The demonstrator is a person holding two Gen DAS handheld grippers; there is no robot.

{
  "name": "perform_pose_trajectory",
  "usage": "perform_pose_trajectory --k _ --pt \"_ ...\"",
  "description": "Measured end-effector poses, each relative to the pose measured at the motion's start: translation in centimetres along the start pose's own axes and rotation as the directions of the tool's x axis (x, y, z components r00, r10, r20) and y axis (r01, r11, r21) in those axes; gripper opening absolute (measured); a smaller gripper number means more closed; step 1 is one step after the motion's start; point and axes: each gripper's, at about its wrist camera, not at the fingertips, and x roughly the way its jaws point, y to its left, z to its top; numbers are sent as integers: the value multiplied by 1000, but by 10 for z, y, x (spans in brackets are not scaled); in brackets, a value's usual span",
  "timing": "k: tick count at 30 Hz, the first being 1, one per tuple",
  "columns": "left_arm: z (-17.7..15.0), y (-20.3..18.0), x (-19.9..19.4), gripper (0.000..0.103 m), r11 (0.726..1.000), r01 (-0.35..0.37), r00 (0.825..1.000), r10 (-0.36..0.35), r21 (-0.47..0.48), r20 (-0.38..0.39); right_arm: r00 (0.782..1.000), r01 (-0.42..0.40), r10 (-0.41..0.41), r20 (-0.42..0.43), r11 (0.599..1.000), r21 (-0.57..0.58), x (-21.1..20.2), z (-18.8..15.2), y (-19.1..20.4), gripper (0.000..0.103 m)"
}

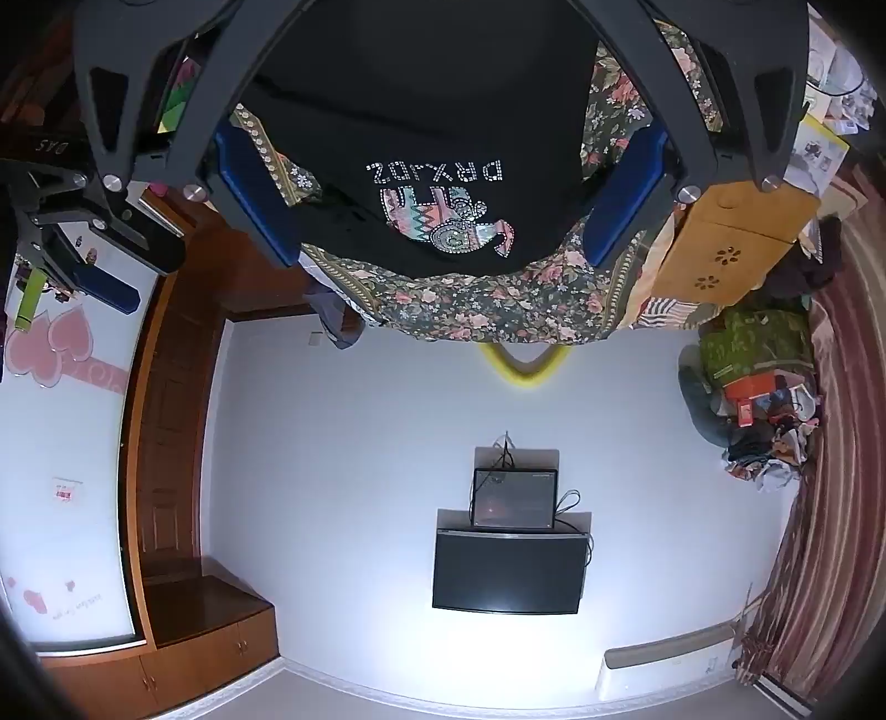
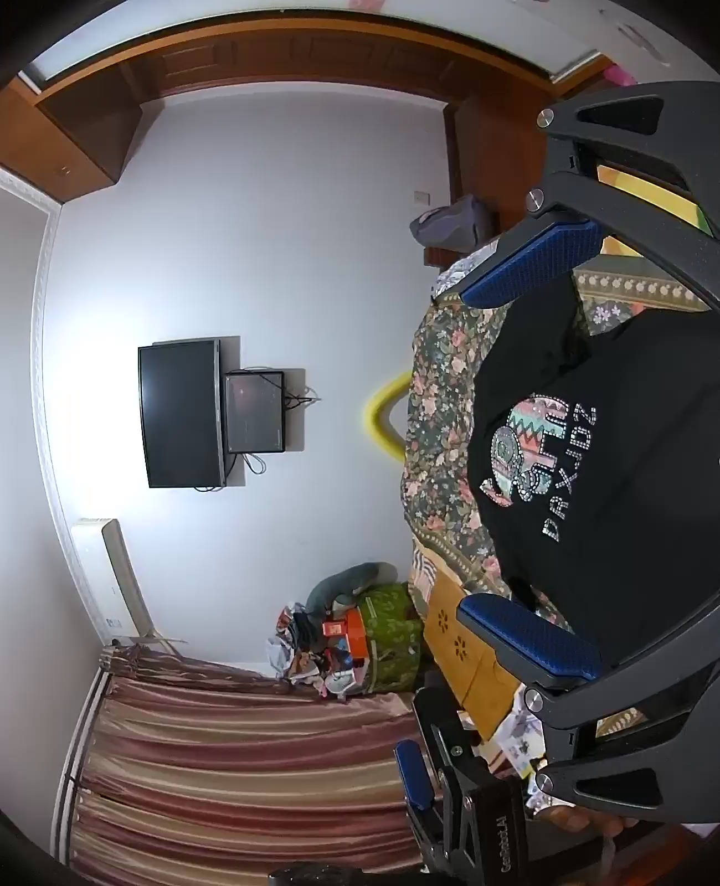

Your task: Fold small clothes

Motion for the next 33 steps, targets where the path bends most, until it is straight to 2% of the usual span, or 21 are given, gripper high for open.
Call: perform_pose_trajectory --k 7,33 --pt "-5 -16 -3 103 999 -23 1000 22 30 17 1000 3 -3 -7 1000 5 1 0 0 102" --pt "-5 -5 2 103 1000 -4 1000 4 19 0 1000 20 -20 -10 999 47 0 -5 -5 102"
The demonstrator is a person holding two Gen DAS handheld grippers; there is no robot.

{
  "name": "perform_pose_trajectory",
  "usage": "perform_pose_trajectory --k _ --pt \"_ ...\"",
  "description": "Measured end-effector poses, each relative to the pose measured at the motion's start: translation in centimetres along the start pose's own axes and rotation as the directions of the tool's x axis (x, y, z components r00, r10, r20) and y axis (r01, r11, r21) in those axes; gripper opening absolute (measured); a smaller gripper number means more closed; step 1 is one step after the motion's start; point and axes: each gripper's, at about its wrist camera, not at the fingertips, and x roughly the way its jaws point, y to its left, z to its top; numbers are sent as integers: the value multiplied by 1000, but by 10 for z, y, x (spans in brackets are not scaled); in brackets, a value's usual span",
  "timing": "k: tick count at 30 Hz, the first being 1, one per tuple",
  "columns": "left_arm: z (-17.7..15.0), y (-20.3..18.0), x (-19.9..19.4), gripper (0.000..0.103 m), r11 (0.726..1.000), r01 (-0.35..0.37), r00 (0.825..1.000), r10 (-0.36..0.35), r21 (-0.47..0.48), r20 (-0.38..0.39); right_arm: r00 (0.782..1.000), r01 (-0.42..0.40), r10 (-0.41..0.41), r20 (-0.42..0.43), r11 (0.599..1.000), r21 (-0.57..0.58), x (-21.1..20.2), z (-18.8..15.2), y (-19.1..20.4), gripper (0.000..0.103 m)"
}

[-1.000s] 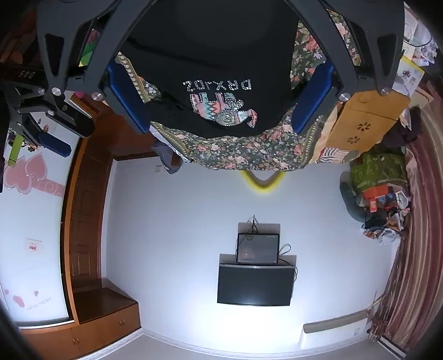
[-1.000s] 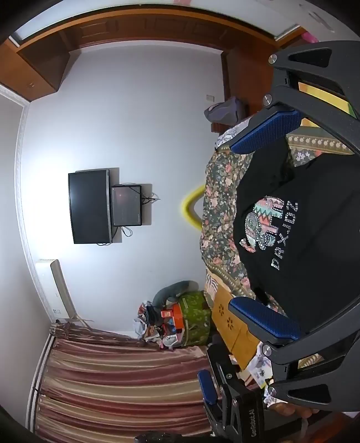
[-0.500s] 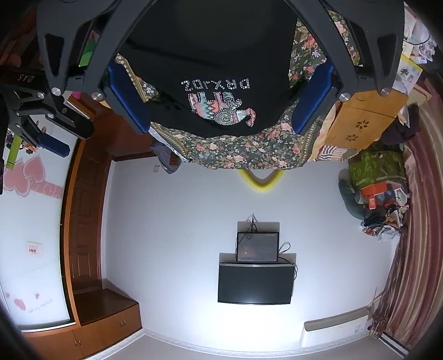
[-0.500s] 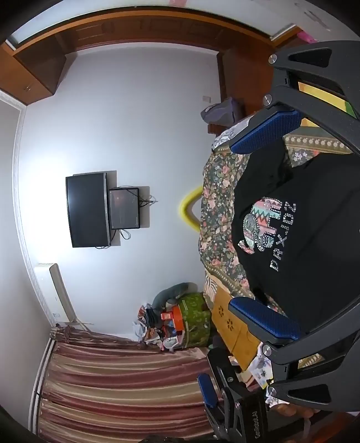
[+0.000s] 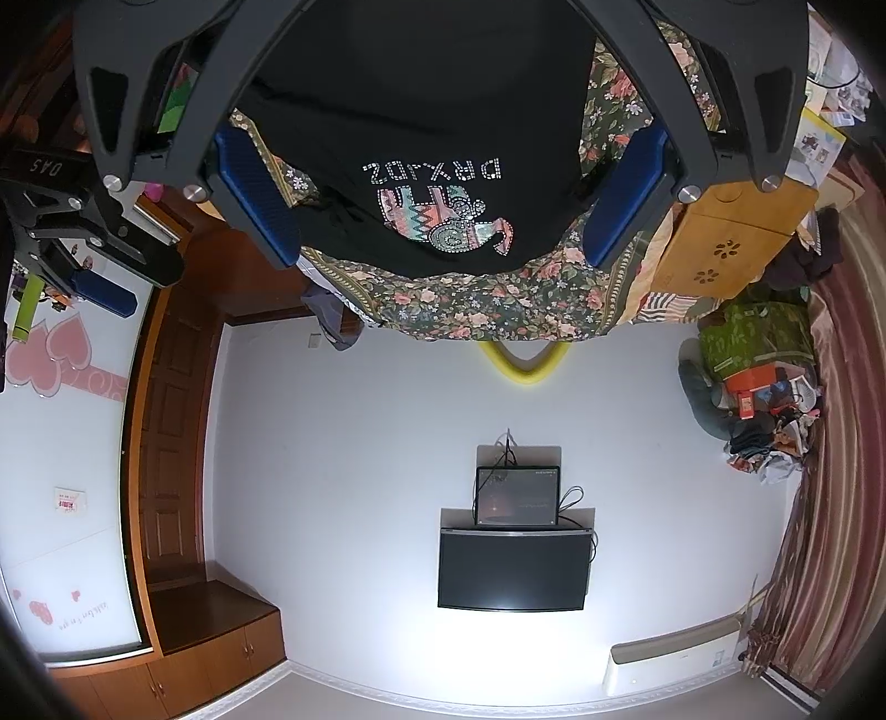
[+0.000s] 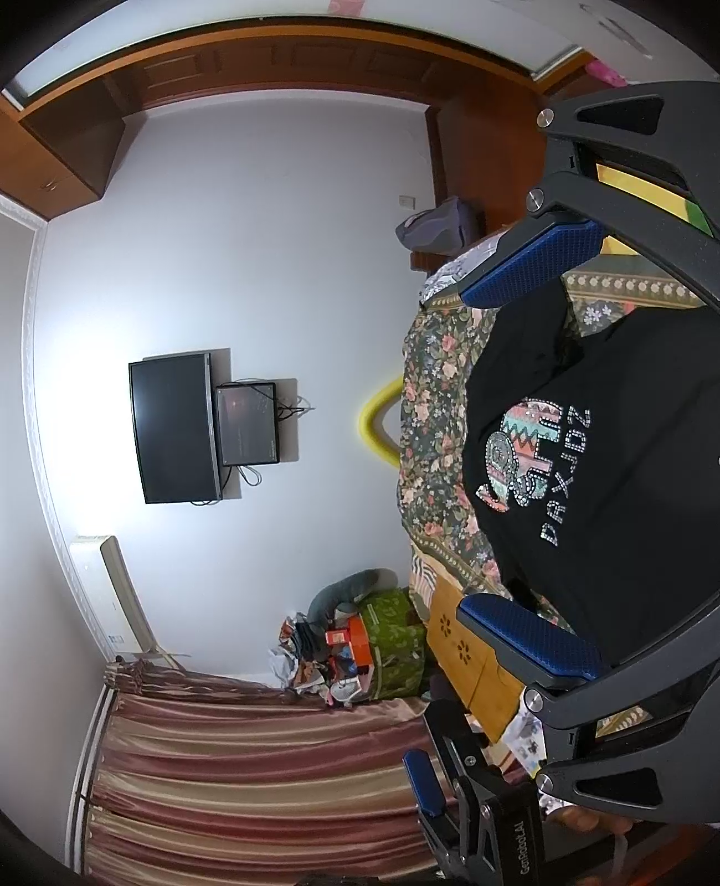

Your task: Fold small clothes

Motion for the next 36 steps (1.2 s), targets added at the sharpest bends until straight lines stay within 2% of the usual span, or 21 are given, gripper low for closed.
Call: perform_pose_trajectory --k 36 --pt "-2 5 6 103 1000 -2 1000 2 -5 -8 1000 -9 9 -24 1000 8 1 0 0 102"
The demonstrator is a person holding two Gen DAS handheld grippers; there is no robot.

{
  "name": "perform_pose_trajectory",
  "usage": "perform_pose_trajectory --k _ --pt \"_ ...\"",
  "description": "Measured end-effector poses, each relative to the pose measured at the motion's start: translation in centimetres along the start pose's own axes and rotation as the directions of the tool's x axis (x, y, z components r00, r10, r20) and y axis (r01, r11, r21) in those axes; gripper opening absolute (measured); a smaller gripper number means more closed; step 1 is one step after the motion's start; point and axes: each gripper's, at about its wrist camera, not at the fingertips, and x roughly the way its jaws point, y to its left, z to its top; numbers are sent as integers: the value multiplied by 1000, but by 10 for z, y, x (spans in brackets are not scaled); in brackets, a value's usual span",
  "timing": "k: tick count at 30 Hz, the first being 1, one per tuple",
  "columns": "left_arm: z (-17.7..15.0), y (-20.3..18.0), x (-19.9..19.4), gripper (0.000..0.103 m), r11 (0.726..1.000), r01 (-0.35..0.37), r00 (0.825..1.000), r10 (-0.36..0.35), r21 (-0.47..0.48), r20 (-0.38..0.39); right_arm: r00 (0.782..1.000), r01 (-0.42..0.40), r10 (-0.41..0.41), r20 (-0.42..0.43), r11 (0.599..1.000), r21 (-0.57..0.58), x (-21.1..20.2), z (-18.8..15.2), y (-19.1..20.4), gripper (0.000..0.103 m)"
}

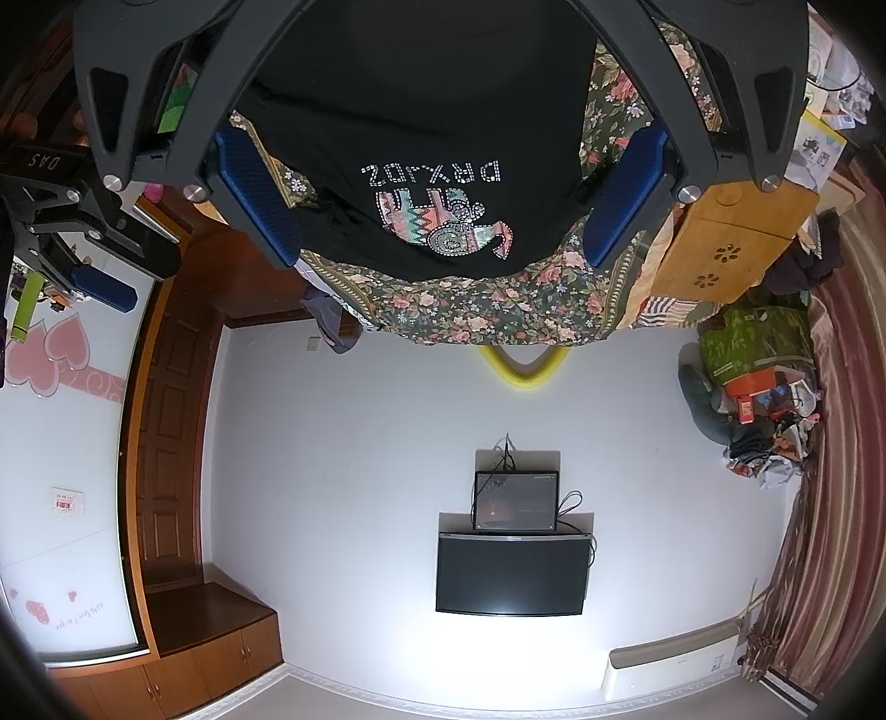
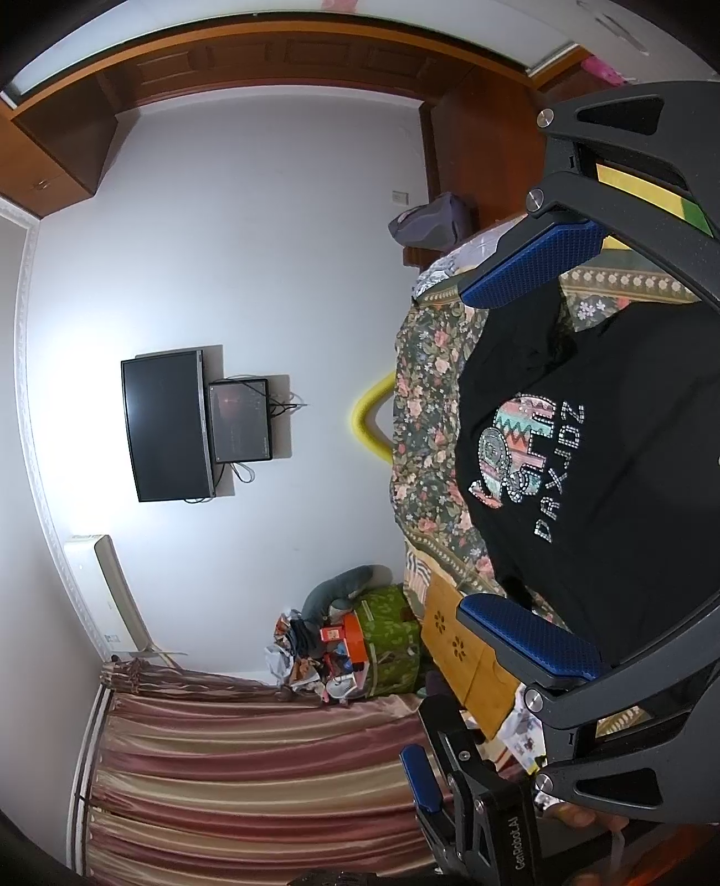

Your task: Fold small clothes

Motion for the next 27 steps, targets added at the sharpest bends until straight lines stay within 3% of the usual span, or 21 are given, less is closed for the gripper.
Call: perform_pose_trajectory --k 27 --pt "-4 12 26 103 1000 -18 999 17 -25 -32 999 9 -9 -40 1000 4 20 -4 -7 102"
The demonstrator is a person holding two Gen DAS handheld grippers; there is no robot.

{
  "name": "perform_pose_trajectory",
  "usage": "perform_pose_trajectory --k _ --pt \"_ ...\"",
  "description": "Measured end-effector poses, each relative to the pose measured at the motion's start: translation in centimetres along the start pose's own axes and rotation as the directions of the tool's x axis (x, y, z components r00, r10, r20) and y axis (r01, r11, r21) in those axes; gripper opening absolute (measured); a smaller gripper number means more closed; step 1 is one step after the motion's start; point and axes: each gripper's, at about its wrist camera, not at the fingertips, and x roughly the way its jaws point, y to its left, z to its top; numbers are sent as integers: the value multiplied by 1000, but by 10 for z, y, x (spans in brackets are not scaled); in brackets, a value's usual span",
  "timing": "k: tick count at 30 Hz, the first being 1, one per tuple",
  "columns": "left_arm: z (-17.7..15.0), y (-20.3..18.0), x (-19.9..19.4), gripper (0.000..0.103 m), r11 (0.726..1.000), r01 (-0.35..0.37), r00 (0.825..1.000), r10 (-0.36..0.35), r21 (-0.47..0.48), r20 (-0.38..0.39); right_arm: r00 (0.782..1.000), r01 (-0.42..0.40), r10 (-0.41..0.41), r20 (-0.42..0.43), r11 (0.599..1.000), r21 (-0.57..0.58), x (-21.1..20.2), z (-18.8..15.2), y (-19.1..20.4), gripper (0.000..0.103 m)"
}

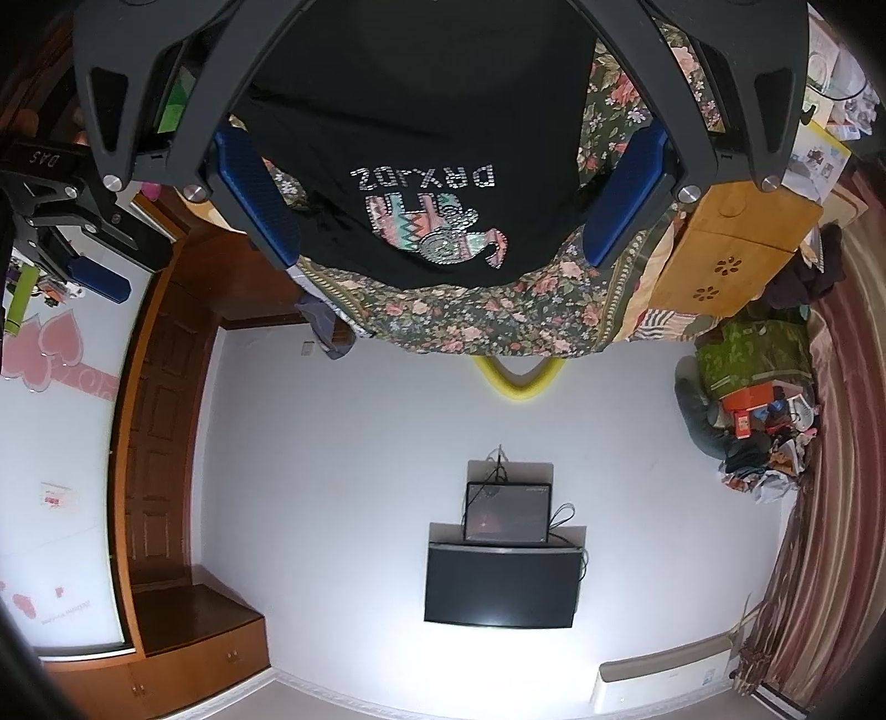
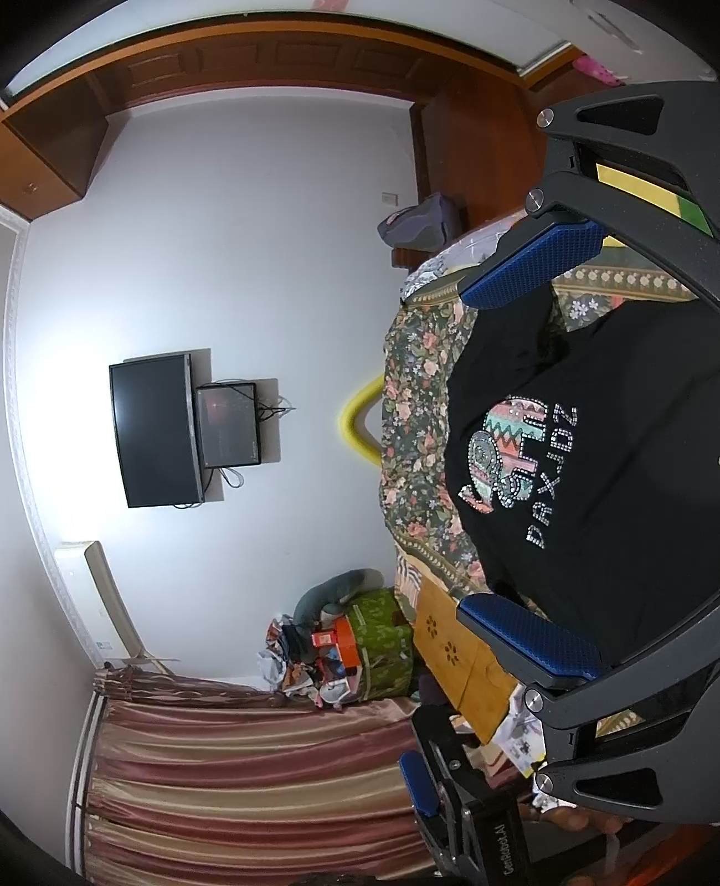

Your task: Fold small clothes

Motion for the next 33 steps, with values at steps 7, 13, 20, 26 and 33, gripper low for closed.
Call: perform_pose_trajectory --k 7,13,20,26,33 --pt "-7 35 52 103 997 -66 994 64 -24 -92 995 57 -60 -82 998 -40 45 -10 -13 102" --pt "-19 84 113 103 985 -169 967 160 -29 -201 981 82 -90 -173 995 -53 92 -22 -36 102" --pt "-40 168 196 103 955 -291 894 252 -54 -371 956 114 -122 -265 992 -46 145 -28 -72 88" --pt "-69 226 257 98 934 -334 825 224 -128 -519 926 135 -150 -345 989 -68 189 -31 -100 78" --pt "-108 259 319 83 906 -355 747 126 -232 -652 900 147 -160 -405 987 -63 230 -34 -121 78"
